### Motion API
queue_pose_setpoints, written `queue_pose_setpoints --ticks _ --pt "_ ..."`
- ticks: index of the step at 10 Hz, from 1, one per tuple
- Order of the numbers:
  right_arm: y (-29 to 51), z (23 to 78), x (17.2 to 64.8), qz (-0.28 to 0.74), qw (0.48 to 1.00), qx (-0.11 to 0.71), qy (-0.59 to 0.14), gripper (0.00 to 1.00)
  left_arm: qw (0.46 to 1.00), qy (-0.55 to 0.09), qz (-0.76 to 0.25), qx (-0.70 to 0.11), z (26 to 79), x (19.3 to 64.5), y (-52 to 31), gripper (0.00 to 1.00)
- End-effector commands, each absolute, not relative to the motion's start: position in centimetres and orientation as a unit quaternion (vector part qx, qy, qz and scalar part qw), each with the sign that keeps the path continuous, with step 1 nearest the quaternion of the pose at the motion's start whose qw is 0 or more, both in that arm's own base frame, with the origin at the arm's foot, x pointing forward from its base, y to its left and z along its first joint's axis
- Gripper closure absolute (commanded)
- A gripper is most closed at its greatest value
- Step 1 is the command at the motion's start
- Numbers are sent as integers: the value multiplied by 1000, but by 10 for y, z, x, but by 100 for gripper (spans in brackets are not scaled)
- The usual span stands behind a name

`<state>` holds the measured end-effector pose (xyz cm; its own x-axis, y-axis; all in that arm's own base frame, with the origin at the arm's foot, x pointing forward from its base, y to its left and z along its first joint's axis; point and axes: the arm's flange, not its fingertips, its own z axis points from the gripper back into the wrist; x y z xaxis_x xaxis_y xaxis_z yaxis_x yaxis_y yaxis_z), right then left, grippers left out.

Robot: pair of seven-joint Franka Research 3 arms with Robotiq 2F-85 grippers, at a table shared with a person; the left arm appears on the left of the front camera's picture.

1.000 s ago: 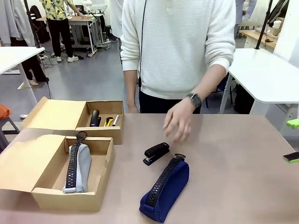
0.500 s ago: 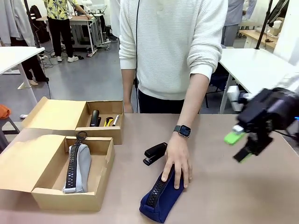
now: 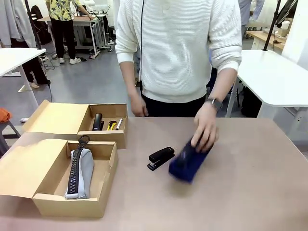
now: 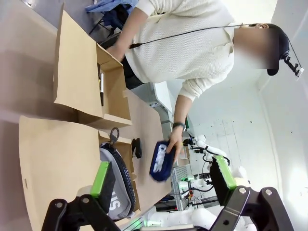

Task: Place items inside the box.
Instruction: Pick up a Pencil pouch or Stapler and place it inside the Mailer Box closest to the robot.

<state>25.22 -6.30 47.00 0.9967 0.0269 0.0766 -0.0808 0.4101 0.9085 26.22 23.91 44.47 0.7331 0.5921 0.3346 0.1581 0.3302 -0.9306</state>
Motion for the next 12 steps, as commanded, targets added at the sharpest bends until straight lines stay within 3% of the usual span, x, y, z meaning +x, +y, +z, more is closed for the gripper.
queue_pose_setpoints --ticks 1,3,7,10,11,12 --pt "-16 460 267 78 844 531 21 0 736 -345 140 -565 447 263 238 0" --pt "-37 467 260 57 843 534 3 0 736 -345 140 -565 447 263 238 0" --pt "114 468 341 106 917 369 103 0 736 -345 140 -565 447 263 238 0" --pt "213 439 365 196 926 288 145 0 736 -345 140 -565 447 263 238 0" --pt "177 450 333 146 919 349 114 0 736 -345 140 -565 447 263 238 0" --pt "177 450 333 146 919 349 114 0 736 -345 140 -565 447 263 238 0"
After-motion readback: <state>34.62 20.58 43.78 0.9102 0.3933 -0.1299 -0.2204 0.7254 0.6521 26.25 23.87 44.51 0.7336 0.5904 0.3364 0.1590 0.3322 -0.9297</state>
